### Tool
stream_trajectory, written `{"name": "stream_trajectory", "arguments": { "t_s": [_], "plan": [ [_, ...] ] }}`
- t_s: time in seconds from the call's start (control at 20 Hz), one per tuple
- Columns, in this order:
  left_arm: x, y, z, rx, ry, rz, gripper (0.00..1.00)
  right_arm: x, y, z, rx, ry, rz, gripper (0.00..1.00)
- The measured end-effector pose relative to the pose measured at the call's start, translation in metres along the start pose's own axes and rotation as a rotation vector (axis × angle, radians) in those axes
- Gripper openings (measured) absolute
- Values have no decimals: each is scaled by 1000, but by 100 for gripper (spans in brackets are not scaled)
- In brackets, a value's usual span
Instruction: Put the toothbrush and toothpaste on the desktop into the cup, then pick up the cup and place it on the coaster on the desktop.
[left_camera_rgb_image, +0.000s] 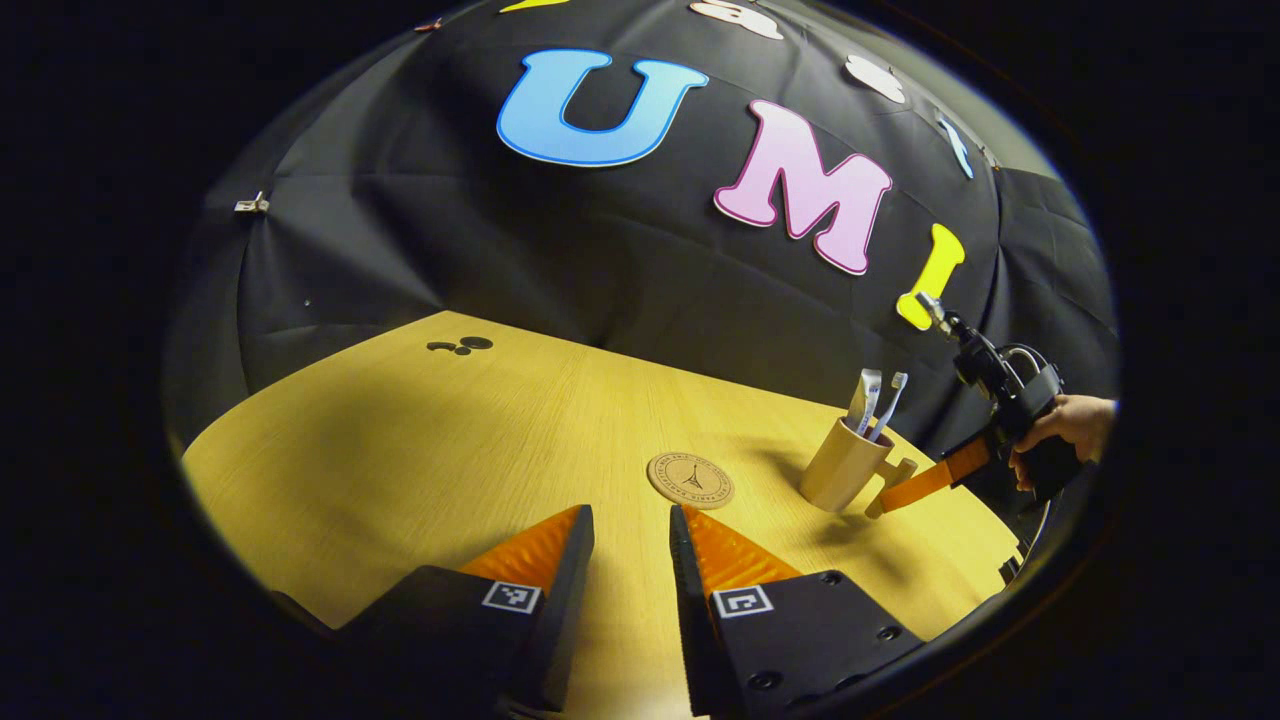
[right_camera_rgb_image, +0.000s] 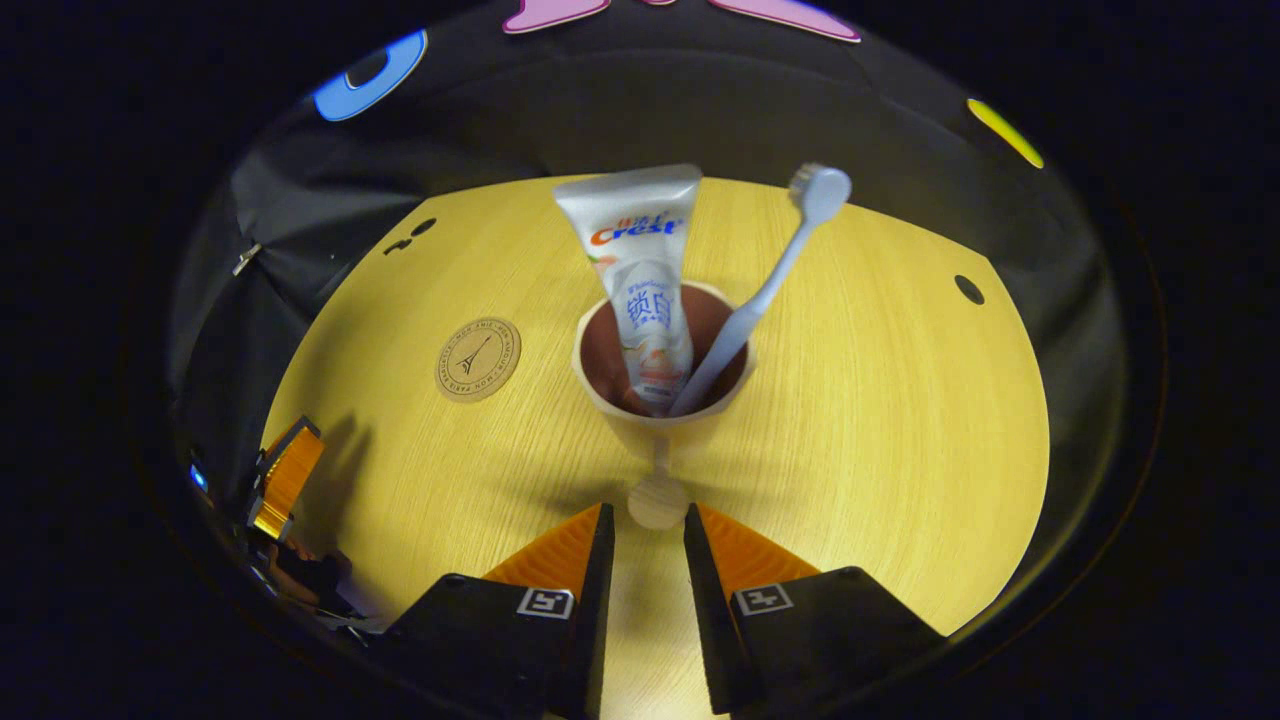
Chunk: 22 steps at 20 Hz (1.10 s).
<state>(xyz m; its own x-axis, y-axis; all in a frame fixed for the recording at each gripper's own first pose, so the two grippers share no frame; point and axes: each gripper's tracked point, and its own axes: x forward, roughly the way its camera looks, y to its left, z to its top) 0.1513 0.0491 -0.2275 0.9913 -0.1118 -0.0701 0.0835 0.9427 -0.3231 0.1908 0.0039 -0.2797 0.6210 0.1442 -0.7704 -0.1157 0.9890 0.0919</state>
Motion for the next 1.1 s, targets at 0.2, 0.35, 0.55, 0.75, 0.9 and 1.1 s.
{"name": "stream_trajectory", "arguments": {
  "t_s": [0.2,0.35,0.55,0.75,0.9,1.1],
  "plan": [
    [-3,5,-5,-6,4,-4,48,12,-7,5,-52,46,-58,43],
    [-5,11,-8,-10,8,-3,48,18,-8,12,-42,65,-66,39],
    [-5,14,-9,-25,11,-5,48,26,-12,14,-49,112,-77,46],
    [-5,16,-10,-25,13,-4,48,37,-11,14,-53,154,-74,46],
    [-5,17,-12,-23,16,-5,48,42,-12,11,-68,177,-79,40],
    [-4,15,-13,-27,15,-9,48,44,-13,9,-52,193,-82,39]
  ]
}}
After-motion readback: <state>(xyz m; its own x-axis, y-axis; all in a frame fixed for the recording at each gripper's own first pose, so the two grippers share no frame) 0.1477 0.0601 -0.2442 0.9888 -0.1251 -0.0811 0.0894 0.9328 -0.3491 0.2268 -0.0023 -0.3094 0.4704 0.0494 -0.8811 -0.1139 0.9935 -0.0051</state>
